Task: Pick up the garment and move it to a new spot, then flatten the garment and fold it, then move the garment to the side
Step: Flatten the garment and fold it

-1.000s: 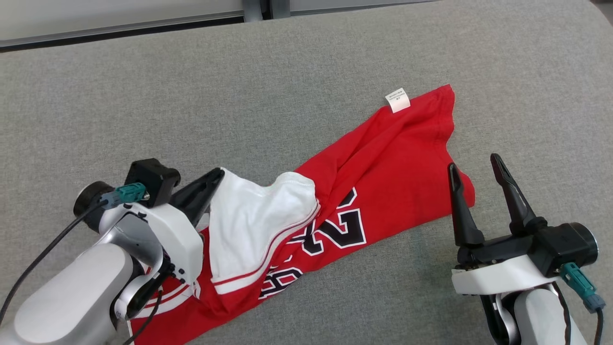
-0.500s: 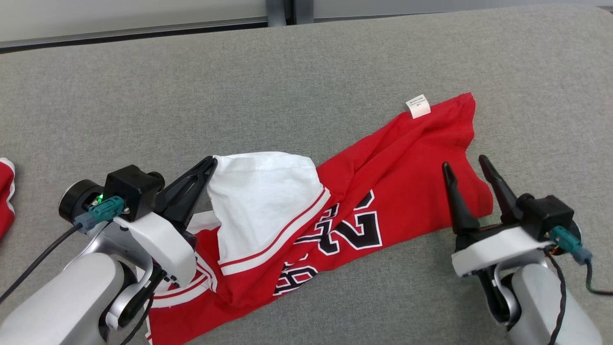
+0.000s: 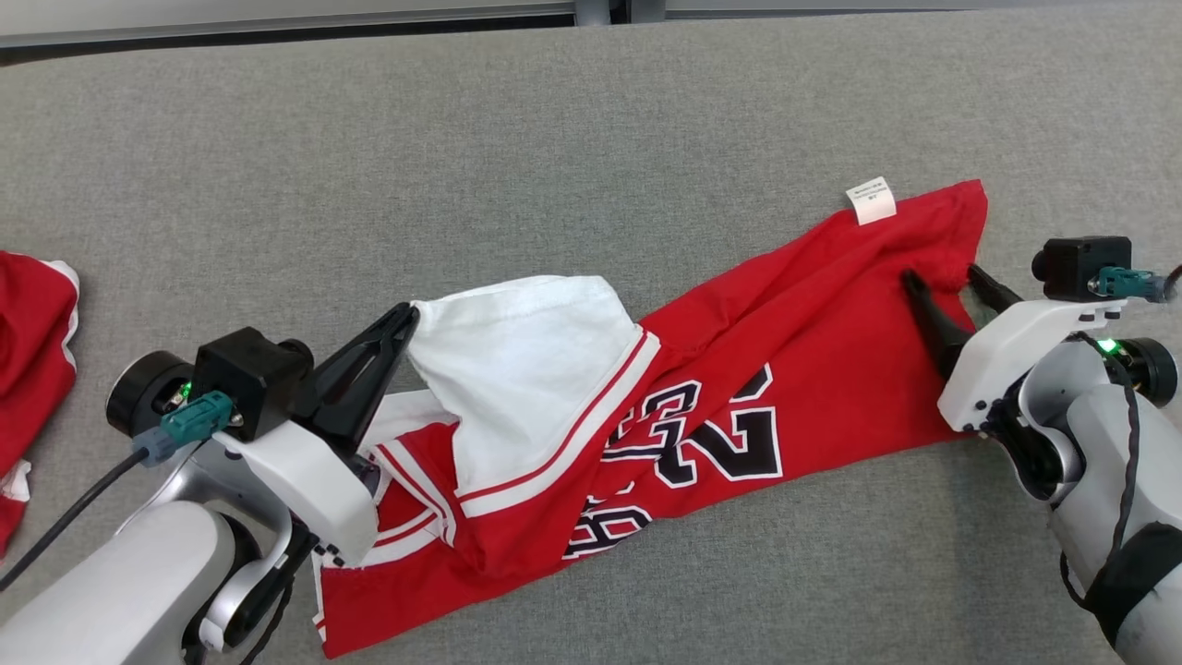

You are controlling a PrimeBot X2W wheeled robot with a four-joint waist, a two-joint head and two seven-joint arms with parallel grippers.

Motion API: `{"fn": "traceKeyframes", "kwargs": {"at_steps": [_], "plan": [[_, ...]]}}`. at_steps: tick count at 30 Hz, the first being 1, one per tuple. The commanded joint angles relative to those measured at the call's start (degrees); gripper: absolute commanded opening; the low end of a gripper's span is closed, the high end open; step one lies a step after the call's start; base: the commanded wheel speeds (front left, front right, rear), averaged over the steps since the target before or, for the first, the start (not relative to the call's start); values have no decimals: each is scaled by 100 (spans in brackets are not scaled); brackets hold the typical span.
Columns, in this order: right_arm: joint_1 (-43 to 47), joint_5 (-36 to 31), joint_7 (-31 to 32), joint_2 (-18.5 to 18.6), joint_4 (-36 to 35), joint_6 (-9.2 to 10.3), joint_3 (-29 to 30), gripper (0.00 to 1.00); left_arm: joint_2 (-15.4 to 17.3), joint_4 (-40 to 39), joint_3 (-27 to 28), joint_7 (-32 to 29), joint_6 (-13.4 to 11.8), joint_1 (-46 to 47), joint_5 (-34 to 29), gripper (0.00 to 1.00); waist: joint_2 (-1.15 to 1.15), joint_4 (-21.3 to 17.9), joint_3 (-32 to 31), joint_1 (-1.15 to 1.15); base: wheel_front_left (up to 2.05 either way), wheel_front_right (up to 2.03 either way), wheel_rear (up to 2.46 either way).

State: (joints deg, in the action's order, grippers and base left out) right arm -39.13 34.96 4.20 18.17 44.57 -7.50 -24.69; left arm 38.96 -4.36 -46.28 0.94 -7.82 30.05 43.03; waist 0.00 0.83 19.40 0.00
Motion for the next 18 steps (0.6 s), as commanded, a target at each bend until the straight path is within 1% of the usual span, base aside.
{"fn": "traceKeyframes", "kwargs": {"at_steps": [1,2,3,5,8,13,16,17,18], "plan": [[-47,35,53,36,90,2,-63,95,8,-8,2,-15,-39,-47,25,0,0,29,9,0,0,0,0],[-56,51,85,39,152,2,-131,33,14,-14,0,-13,-35,-54,24,0,0,41,6,0,0,0,0],[-30,87,129,44,212,1,-190,0,27,-18,-3,-5,-46,-79,27,0,0,48,-2,0,0,0,0],[106,196,163,64,135,1,-396,0,58,-33,11,7,-85,-136,41,0,0,52,-30,0,0,0,0],[379,545,184,210,-253,1,-630,0,145,-132,79,50,-163,-192,60,0,0,34,-87,0,0,0,0],[1124,1035,374,811,-1241,3,-962,0,427,-424,212,51,-374,-468,169,0,0,-41,-174,0,0,0,0],[1549,1147,526,1129,-1718,8,-905,0,663,-627,279,-31,-507,-686,249,0,0,-113,-175,0,0,0,0],[1678,1205,568,1176,-1860,8,-834,18,742,-690,299,-62,-556,-760,279,0,0,-131,-169,0,0,0,0],[1799,1263,637,1214,-2010,8,-784,100,814,-755,321,-63,-607,-840,304,0,0,-145,-160,0,0,0,0]]}}
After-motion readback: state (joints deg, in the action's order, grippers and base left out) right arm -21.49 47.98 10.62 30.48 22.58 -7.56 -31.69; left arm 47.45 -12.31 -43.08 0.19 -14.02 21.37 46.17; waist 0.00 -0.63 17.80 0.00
